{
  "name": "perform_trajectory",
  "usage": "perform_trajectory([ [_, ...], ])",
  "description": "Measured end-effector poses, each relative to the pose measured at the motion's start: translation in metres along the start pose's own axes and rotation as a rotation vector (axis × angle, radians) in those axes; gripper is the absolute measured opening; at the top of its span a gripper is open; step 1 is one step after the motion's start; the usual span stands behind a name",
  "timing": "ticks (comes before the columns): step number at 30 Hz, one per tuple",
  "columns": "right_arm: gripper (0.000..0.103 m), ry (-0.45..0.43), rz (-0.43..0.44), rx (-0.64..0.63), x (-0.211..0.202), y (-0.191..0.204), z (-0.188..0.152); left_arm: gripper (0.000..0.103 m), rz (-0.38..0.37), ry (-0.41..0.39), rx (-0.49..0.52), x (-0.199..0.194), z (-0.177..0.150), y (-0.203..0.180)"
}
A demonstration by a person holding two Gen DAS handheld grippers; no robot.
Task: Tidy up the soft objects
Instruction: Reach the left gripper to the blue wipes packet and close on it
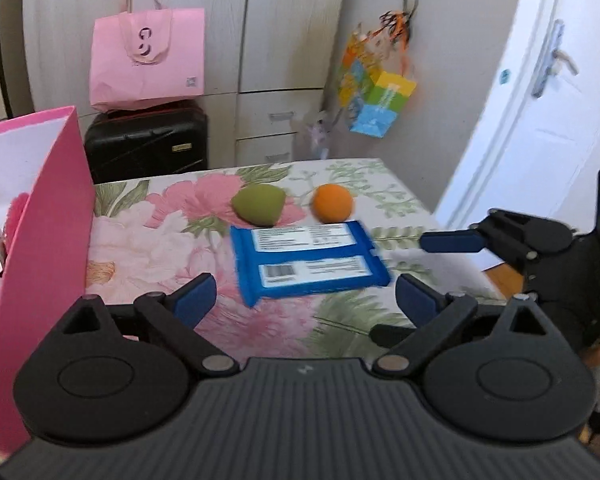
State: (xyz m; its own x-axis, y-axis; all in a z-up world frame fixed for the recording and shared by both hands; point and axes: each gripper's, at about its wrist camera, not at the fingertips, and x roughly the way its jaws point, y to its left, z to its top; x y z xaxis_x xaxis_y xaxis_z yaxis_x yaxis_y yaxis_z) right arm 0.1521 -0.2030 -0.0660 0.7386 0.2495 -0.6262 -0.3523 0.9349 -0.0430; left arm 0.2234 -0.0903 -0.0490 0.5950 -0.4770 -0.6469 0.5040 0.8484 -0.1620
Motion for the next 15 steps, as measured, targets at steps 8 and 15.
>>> perform_trajectory([
  [8, 0.095, 0.047, 0.008, 0.076, 0.041, -0.021, 0.0, 0.095, 0.004, 0.036, -0.078, 0.044, 0.007, 0.013],
  [15, 0.096, 0.063, 0.016, 0.156, 0.059, -0.024, 0.0, 0.088, 0.044, 0.057, -0.146, 0.073, 0.005, 0.023],
])
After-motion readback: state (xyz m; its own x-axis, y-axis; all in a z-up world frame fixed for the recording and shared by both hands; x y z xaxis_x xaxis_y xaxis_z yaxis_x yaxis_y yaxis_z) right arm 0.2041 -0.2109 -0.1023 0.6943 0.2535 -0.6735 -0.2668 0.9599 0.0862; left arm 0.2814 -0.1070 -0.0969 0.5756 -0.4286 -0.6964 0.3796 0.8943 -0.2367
